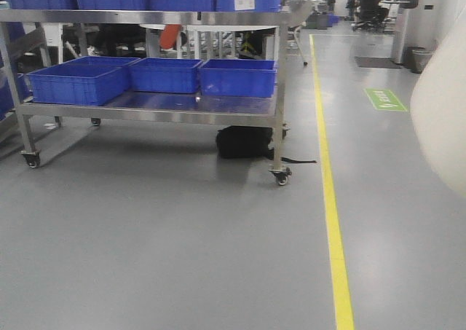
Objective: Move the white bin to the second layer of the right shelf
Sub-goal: 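Drive along the yellow floor line past the crate carts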
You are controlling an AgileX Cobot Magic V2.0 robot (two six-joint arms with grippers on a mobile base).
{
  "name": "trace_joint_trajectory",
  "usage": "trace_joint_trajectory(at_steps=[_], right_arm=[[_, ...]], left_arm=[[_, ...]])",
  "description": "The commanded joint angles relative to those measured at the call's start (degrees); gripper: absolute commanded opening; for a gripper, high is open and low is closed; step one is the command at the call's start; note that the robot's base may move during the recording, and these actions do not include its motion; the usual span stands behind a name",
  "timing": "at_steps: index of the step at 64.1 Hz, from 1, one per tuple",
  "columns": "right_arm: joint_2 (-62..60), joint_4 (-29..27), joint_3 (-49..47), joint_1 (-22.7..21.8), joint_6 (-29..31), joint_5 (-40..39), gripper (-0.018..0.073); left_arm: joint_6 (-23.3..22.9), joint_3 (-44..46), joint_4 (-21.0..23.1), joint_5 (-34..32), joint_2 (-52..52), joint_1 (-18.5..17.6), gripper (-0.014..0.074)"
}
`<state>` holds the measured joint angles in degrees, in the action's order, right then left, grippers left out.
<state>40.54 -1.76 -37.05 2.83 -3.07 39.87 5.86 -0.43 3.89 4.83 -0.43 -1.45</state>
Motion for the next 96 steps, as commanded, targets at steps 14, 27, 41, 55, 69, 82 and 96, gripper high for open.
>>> trace_joint_trajectory(at_steps=[14, 27, 41, 55, 69, 82, 96], right_arm=[[-0.20, 0.09, -1.68, -0.04, 0.19, -4.81, 0.0050], [-0.20, 0.09, -1.68, -0.04, 0.19, -4.81, 0.0050], [-0.20, 0.09, -1.68, -0.04, 0.19, -4.81, 0.0050], [-0.20, 0.09, -1.68, -0.04, 0.19, -4.81, 0.0050], [-0.20, 0.09, -1.68, -0.04, 0.19, -4.81, 0.0050], [-0.20, 0.15, -1.68, -0.04, 0.19, -4.84, 0.0050], [-0.20, 0.15, -1.68, -0.04, 0.19, -4.84, 0.0050]], left_arm=[[-0.15, -2.11, 0.35, -4.83, -0.75, -0.22, 0.0085], [-0.15, -2.11, 0.35, -4.83, -0.75, -0.22, 0.0085], [-0.15, -2.11, 0.35, -4.83, -0.75, -0.22, 0.0085], [-0.15, -2.11, 0.35, -4.83, -0.75, -0.22, 0.0085], [-0.15, -2.11, 0.35, -4.83, -0.75, -0.22, 0.0085], [-0.15, -2.11, 0.35, -4.83, -0.75, -0.22, 0.0085], [-0.15, -2.11, 0.35, -4.83, -0.75, -0.22, 0.0085]])
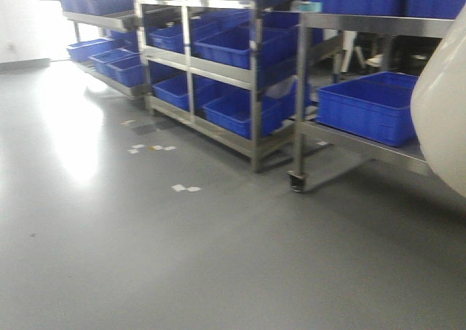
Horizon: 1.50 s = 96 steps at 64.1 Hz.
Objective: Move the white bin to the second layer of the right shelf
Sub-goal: 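Drive along the yellow floor line past the crate carts, then drive toward the windows carrying the bin in the right gripper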
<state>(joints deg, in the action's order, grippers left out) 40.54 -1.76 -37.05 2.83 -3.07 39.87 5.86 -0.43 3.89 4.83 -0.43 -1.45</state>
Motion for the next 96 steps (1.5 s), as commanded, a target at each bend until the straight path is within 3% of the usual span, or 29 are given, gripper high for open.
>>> trace_joint_trajectory(at_steps=[1, 96], right_arm=[[-0.20, 0.15, -1.68, -0.04, 0.19, -4.84, 0.0050], [-0.20, 0.15, -1.68, -0.04, 0.19, -4.89, 0.0050]], left_arm=[[-0.15, -2.11, 0.35, -4.83, -0.75, -0.22, 0.0085], [-0.15, -2.11, 0.35, -4.83, -0.75, -0.22, 0.0085]])
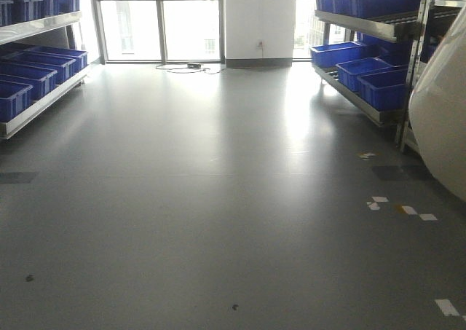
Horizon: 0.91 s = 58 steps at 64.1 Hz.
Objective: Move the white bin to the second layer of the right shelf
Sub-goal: 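Drive toward the windows carrying the bin in the right gripper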
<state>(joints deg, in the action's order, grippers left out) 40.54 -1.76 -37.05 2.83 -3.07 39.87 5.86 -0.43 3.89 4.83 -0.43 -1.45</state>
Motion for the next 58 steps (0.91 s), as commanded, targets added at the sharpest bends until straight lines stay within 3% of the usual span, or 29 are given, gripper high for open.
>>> trace_joint_trajectory(at_steps=[1, 58], right_arm=[[-0.20, 0.15, -1.68, -0.04, 0.19, -4.89, 0.0050], [-0.20, 0.15, -1.68, -0.04, 0.19, -4.86, 0.0050]], left_arm=[[-0.15, -2.11, 0.35, -4.83, -0.75, -0.22, 0.0085], [-0.15, -2.11, 0.35, -4.83, -0.75, -0.22, 0.0085]])
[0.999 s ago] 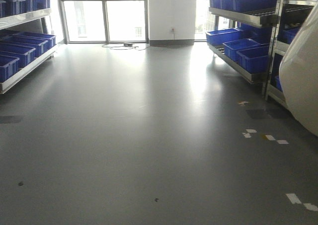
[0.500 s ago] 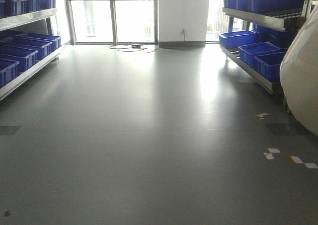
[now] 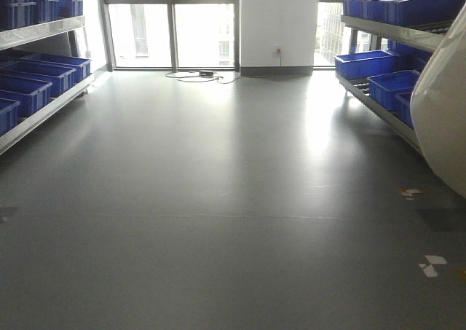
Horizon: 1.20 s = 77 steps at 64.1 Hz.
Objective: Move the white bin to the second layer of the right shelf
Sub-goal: 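Drive toward the windows carrying the bin in the right gripper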
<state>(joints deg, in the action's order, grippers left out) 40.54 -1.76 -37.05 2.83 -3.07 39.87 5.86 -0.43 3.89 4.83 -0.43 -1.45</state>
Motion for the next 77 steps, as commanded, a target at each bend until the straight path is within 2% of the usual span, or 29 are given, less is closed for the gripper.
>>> trace_joint_trajectory(at_steps=[1, 77], right_arm=[[-0.20, 0.15, -1.68, -0.04, 0.19, -4.86, 0.0050], [-0.20, 0.15, -1.68, -0.04, 0.19, -4.86, 0.0050]], left_arm=[[-0.15, -2.11, 0.35, -4.83, -0.75, -0.22, 0.0085], [-0.15, -2.11, 0.35, -4.83, -0.75, -0.22, 0.0085]])
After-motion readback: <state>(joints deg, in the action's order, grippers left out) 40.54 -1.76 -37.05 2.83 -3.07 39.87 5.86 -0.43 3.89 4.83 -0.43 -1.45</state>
